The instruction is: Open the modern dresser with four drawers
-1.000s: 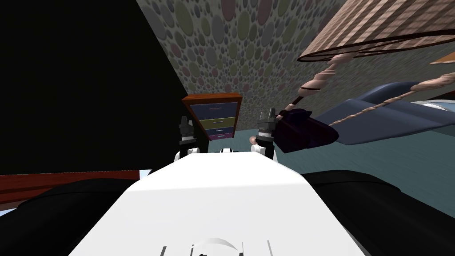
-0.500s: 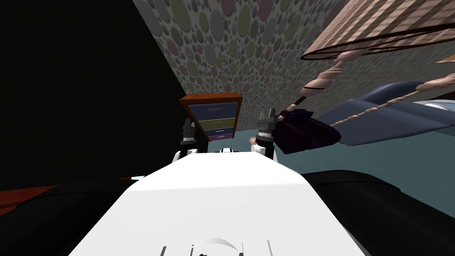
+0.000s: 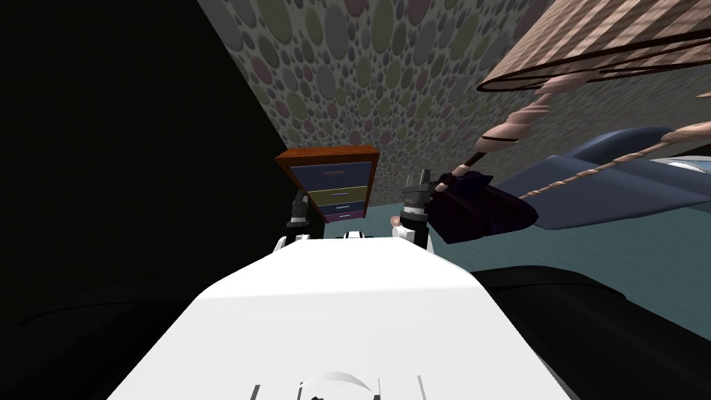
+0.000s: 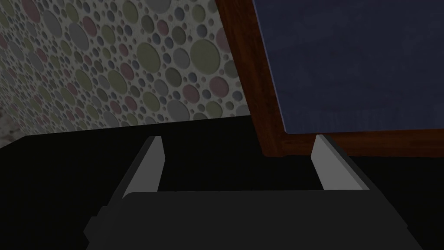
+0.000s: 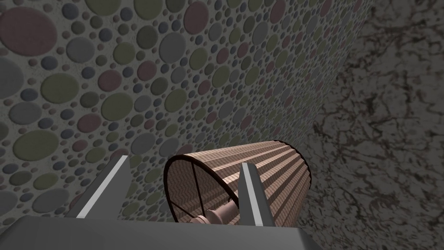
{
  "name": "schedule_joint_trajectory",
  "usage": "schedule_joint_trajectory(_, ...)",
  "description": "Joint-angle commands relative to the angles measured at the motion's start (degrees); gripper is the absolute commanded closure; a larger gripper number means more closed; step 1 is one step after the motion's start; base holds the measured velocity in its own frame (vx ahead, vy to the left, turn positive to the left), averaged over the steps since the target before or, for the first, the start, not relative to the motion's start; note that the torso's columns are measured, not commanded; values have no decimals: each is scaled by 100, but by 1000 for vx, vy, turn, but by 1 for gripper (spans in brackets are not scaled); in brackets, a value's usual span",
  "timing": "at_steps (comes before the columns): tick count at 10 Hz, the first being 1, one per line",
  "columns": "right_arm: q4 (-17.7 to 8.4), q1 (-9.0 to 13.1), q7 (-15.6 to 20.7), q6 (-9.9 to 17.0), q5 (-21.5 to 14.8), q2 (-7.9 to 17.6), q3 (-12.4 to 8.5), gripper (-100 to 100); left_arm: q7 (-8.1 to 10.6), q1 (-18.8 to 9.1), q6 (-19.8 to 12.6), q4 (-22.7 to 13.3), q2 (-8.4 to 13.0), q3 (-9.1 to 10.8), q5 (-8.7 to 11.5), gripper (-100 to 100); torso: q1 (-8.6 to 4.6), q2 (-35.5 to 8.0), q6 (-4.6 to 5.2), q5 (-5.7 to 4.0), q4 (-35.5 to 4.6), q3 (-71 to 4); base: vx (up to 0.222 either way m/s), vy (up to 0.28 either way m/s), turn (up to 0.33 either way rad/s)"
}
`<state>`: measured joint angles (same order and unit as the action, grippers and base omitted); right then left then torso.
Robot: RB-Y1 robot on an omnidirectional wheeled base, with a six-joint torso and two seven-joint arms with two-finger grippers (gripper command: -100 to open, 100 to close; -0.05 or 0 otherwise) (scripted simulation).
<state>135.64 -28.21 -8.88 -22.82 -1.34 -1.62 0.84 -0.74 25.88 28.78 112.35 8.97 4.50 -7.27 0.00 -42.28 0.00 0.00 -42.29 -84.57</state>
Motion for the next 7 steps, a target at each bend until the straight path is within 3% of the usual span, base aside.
schedule_joint_trajectory(1,0,0,0,0,0,0,0,0,-36,-17,213,-406,57,-8,-13,-100,3,1,-1,1,1,-1,94,-12,-4)
schedule_joint_trajectory(2,0,0,0,0,0,0,0,0,-36,-17,213,-437,57,-8,-13,-100,0,2,0,1,1,-1,61,-9,1)
schedule_joint_trajectory(7,0,0,0,0,0,0,0,0,-100,-130,609,-1319,139,3,-27,-100,0,9,0,1,3,-6,77,-10,-3)
